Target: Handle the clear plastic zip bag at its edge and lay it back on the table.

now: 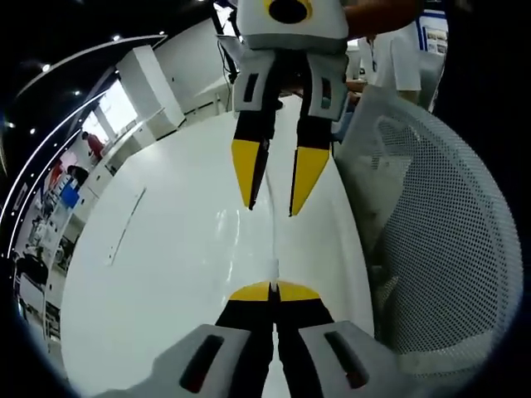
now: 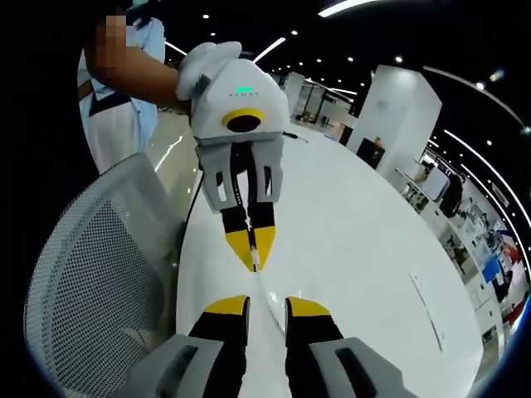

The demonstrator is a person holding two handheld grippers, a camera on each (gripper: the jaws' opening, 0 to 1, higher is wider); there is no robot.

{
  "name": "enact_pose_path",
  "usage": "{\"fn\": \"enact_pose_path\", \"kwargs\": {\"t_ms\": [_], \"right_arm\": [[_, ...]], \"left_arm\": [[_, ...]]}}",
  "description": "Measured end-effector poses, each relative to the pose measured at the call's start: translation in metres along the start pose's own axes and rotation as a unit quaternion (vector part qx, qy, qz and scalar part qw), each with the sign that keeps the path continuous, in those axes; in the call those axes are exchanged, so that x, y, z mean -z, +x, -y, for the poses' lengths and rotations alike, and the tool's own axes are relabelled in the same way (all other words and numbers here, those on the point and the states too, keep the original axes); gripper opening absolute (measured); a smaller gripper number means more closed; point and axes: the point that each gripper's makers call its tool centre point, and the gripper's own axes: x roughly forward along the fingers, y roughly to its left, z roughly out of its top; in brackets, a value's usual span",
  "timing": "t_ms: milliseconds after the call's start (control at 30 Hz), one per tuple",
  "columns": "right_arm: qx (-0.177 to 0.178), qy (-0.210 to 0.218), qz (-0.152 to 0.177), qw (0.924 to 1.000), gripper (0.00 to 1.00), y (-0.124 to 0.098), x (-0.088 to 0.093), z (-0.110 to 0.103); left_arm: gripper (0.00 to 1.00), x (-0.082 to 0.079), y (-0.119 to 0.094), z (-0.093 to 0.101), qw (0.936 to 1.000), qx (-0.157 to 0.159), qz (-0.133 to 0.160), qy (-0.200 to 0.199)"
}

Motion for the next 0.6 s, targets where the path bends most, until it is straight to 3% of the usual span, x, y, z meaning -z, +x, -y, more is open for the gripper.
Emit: {"fn": "enact_pose_path", "kwargs": {"t_ms": [600], "right_arm": [[-0.013,-0.009,0.007,0.9998,0.12,0.013,-0.012,0.002]], "left_arm": [[0.0,-0.002,0.005,-0.002,0.9998,0.016,-0.007,0.001]]}}
